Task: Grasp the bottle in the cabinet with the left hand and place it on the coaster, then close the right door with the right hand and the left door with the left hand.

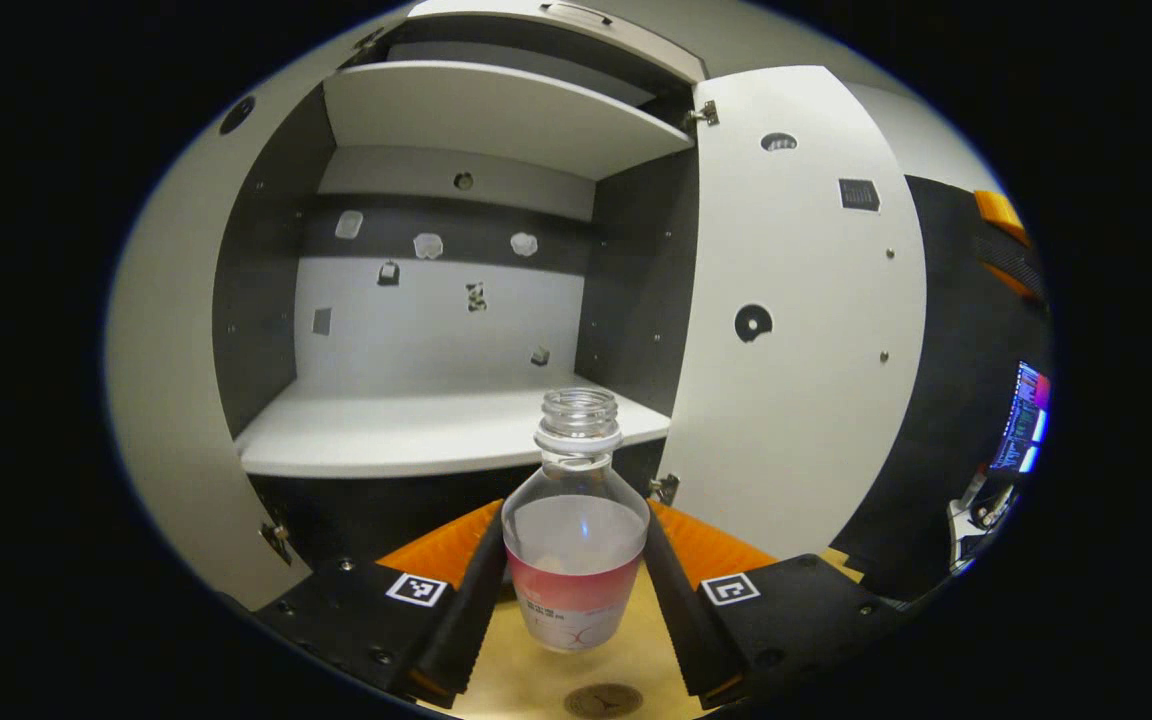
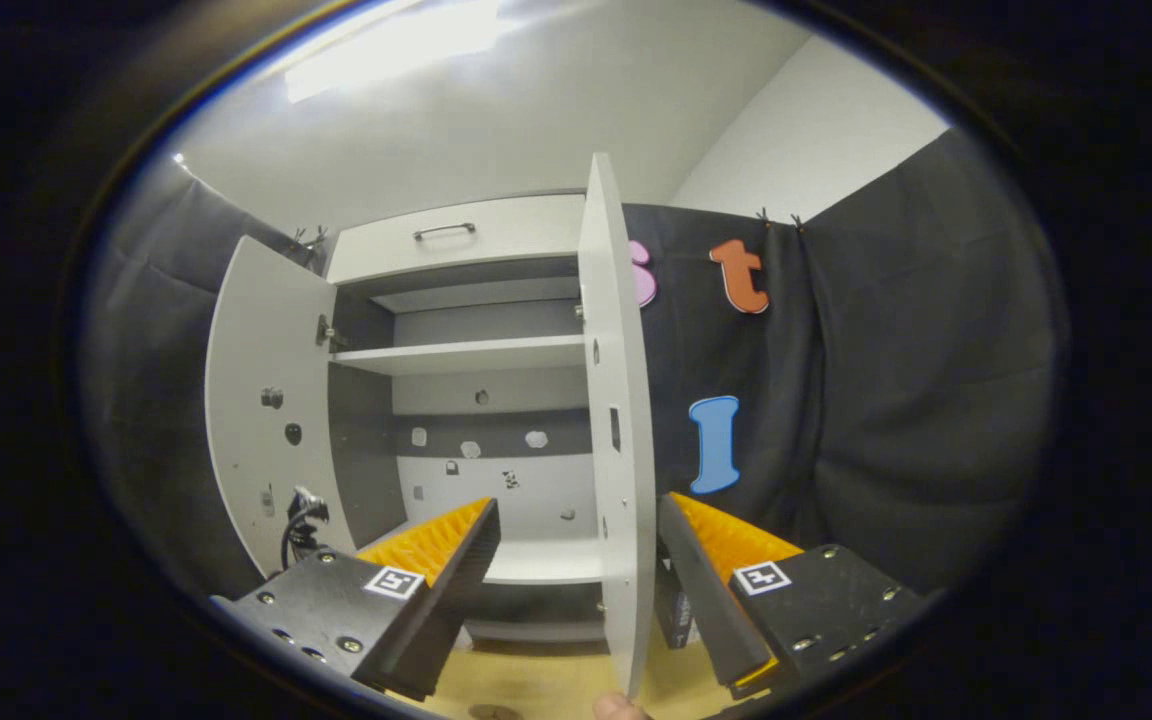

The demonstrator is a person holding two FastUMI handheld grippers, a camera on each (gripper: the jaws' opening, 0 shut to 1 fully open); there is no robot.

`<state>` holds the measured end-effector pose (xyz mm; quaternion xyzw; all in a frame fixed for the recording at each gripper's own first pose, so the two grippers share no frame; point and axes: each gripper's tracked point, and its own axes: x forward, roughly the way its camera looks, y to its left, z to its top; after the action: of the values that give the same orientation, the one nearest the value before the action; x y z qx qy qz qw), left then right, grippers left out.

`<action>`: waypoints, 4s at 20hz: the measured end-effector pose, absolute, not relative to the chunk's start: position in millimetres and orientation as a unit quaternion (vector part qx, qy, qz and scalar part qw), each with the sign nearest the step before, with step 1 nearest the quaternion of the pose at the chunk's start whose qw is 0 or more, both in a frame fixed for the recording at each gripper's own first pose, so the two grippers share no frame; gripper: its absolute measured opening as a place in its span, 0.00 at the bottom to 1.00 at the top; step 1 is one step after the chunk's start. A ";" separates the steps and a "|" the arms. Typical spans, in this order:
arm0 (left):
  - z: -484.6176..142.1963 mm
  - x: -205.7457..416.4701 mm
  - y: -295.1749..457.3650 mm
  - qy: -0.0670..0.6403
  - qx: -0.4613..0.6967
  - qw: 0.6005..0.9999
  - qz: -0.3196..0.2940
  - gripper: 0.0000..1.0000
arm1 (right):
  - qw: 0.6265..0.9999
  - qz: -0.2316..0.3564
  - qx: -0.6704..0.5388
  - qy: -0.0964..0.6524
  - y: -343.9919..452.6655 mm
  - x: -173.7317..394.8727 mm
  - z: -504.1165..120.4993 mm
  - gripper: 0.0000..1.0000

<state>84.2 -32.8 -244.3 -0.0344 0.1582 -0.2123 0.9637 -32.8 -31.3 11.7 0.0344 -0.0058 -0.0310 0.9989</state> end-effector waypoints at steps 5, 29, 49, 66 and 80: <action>-327.1 60.2 -31.8 0.228 -0.056 0.953 -0.193 0.77 | 0.998 -0.044 0.032 -0.012 -41.0 -39.0 18.6 0.95; -465.2 -5.0 -40.4 0.312 -0.042 0.940 -0.130 0.80 | 0.997 -0.081 0.005 -0.019 -73.7 -47.3 33.2 0.96; -442.2 -37.6 -41.0 0.313 -0.015 0.937 -0.152 0.83 | 0.998 -0.063 0.015 -0.012 -69.2 -31.6 18.0 0.96; -254.0 -44.8 -15.0 0.171 -0.026 0.979 -0.108 0.82 | 0.993 -0.113 0.013 -0.019 -125.9 -19.3 1.3 0.96; -71.2 -52.4 64.1 0.033 -0.047 0.998 0.018 0.84 | 0.997 -0.073 -0.012 0.025 -117.1 25.6 -30.5 0.95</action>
<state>-52.4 64.1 -71.2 -0.0467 0.0335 0.0178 0.9982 25.6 -117.1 -30.5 -0.0121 0.0248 -0.0732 0.9969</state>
